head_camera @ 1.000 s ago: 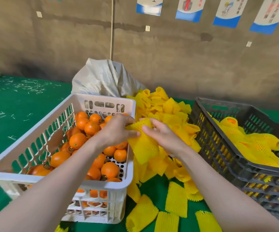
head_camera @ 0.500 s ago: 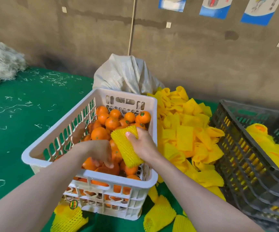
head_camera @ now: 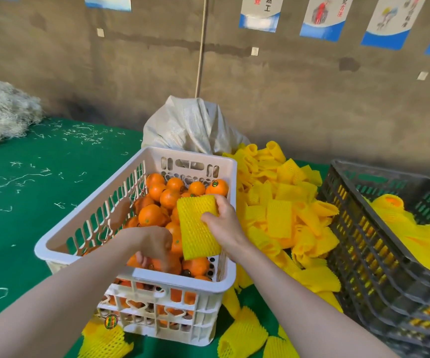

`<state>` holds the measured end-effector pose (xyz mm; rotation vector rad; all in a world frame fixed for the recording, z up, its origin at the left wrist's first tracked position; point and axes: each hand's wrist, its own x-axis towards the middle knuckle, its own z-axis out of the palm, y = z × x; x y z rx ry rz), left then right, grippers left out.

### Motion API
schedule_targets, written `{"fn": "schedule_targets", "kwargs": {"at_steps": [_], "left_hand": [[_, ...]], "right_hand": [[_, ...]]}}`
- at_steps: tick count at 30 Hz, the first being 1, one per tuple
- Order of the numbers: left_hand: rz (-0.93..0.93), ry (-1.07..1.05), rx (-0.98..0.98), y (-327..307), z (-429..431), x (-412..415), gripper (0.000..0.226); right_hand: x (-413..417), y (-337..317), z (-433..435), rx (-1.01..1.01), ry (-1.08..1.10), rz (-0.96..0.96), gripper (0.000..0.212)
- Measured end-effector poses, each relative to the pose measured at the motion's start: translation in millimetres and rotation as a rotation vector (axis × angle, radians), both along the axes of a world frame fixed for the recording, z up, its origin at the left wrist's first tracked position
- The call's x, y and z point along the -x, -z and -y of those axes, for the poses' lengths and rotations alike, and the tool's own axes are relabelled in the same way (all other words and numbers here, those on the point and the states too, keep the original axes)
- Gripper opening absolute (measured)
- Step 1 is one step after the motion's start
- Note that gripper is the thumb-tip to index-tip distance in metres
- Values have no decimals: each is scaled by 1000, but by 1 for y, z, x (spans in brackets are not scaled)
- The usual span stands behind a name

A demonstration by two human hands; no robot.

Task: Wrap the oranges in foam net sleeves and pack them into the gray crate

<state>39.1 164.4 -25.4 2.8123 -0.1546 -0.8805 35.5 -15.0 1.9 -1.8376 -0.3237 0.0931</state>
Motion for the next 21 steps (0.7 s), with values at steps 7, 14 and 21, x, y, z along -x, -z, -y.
{"fn": "schedule_targets", "kwargs": {"at_steps": [7, 14, 21], "left_hand": [[163, -317, 1168, -33, 9, 7, 53], [215, -320, 1596, -65, 82, 29, 59], [168, -424, 1829, -72, 161, 45, 46]], "right_hand": [[5, -32, 60, -461, 21, -136, 38], [42, -40, 102, -668, -341, -410, 33], [57, -40, 130, -517, -276, -406, 16]]}}
